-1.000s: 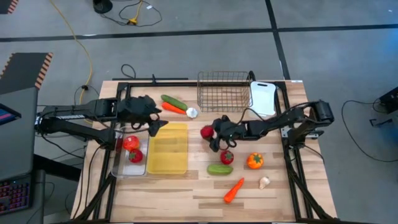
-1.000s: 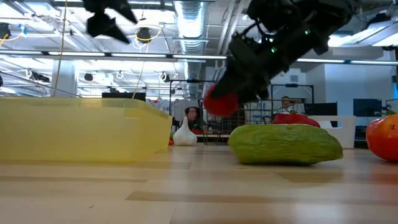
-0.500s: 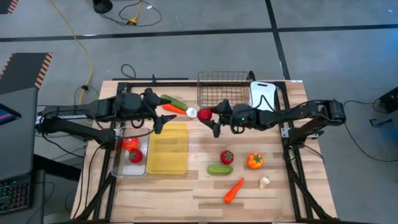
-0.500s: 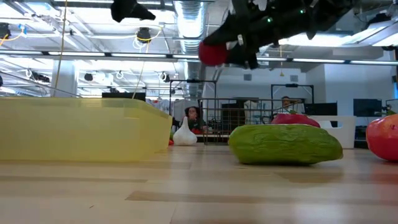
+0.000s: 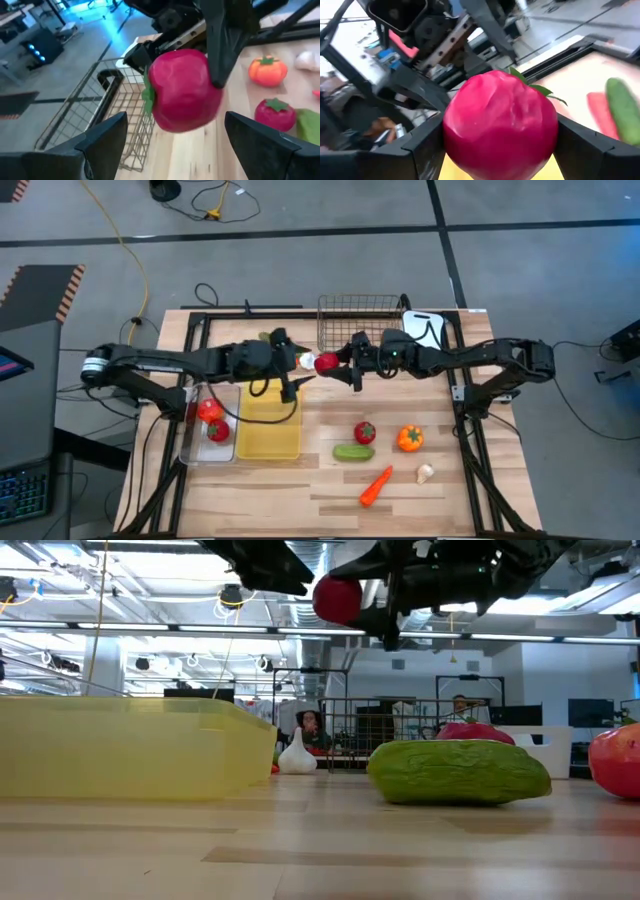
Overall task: Sort produce into baskets
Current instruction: Put the top red tomato into the transparent bin
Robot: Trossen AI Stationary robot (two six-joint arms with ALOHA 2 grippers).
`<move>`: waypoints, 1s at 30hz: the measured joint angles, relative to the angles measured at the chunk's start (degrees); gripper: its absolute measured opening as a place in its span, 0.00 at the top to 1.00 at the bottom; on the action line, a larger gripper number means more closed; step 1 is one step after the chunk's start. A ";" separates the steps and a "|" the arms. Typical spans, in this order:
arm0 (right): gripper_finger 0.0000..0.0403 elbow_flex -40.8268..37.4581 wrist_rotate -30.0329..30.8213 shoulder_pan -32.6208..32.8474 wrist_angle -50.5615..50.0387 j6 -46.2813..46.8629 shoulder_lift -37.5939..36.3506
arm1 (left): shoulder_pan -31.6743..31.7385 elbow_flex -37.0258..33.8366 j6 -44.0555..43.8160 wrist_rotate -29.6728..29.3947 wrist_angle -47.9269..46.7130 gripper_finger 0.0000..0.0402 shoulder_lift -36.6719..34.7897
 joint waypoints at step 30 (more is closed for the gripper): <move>0.18 0.00 -2.42 -0.76 1.03 1.35 0.02 | -0.13 -0.02 -8.03 0.28 12.41 0.20 10.49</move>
